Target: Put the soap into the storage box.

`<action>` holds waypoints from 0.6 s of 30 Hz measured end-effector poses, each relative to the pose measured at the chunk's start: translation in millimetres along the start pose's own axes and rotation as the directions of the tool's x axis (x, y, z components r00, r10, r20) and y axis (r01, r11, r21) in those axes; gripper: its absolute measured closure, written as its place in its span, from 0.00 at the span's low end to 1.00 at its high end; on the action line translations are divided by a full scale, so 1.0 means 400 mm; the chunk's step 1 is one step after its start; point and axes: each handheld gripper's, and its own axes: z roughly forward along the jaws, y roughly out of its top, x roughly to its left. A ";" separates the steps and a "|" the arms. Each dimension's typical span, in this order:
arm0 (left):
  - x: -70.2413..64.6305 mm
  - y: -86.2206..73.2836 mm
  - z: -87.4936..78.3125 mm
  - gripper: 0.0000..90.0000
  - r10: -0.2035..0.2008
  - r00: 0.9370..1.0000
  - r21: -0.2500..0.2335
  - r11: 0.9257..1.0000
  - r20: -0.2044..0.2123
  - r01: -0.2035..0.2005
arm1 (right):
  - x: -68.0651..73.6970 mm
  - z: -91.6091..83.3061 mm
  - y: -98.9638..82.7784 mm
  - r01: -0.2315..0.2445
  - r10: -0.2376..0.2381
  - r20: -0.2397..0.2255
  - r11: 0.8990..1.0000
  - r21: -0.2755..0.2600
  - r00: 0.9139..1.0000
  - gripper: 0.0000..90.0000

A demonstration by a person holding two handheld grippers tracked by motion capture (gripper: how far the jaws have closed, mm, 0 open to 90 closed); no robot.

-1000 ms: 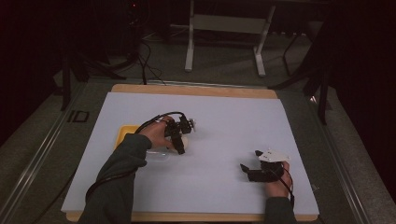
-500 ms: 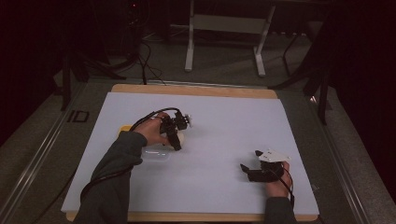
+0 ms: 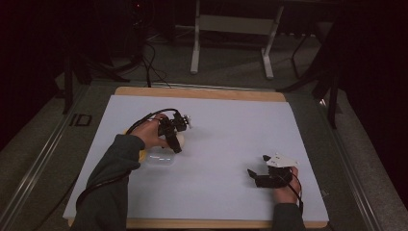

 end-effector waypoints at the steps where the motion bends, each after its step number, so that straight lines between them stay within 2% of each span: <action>1: 0.001 -0.002 -0.001 0.28 0.000 1.000 0.000 1.000 -0.002 0.000 | 0.000 0.000 0.000 -0.001 0.001 0.000 1.000 -0.001 1.000 0.17; 18: 0.022 -0.040 -0.008 0.28 -0.038 0.999 -0.003 0.999 -0.010 0.038 | 0.001 0.000 0.000 0.001 -0.001 0.003 1.000 -0.001 1.000 0.17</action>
